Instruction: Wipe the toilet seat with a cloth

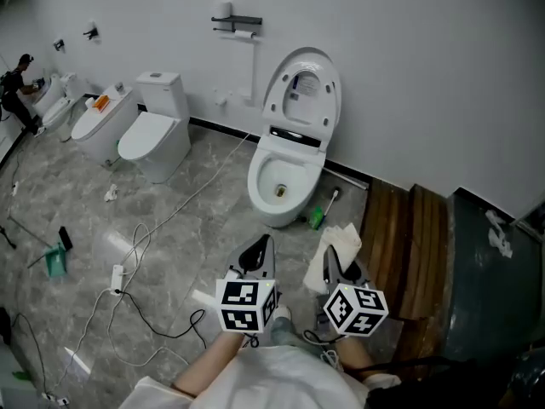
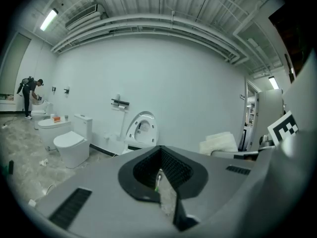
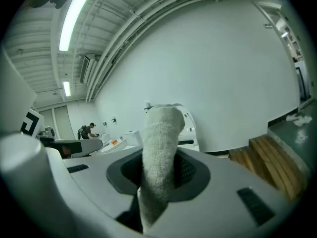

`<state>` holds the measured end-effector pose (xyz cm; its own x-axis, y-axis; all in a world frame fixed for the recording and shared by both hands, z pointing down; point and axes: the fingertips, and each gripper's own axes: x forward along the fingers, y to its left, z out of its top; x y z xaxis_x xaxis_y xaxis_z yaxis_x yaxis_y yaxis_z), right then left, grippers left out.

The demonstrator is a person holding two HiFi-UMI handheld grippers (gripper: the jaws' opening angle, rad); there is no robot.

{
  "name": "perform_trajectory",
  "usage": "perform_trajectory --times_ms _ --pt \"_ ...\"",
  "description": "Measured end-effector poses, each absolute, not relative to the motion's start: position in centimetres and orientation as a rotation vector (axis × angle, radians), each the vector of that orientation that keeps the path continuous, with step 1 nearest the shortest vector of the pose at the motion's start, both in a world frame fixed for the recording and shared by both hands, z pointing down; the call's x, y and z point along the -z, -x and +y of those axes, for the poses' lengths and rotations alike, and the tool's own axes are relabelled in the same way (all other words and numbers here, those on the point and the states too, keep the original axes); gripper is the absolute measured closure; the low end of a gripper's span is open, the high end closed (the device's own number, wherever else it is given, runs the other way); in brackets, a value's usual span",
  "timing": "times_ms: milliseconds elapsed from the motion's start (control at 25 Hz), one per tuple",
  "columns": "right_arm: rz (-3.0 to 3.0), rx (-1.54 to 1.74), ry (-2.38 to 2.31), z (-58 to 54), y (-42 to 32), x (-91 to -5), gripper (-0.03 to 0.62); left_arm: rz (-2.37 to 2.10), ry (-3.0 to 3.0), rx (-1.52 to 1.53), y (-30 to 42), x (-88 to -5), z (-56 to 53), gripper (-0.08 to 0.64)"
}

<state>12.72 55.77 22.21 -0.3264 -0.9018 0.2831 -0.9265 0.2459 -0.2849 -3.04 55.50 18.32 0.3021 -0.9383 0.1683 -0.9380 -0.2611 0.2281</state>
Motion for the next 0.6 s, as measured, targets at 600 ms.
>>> perform_trajectory --times_ms 600 --pt "-2.415 -0.650 -1.790 40.6 -16.5 -21.9 0.499 -1.692 -2.275 -0.023 1.0 -18.2 39.8 0.549"
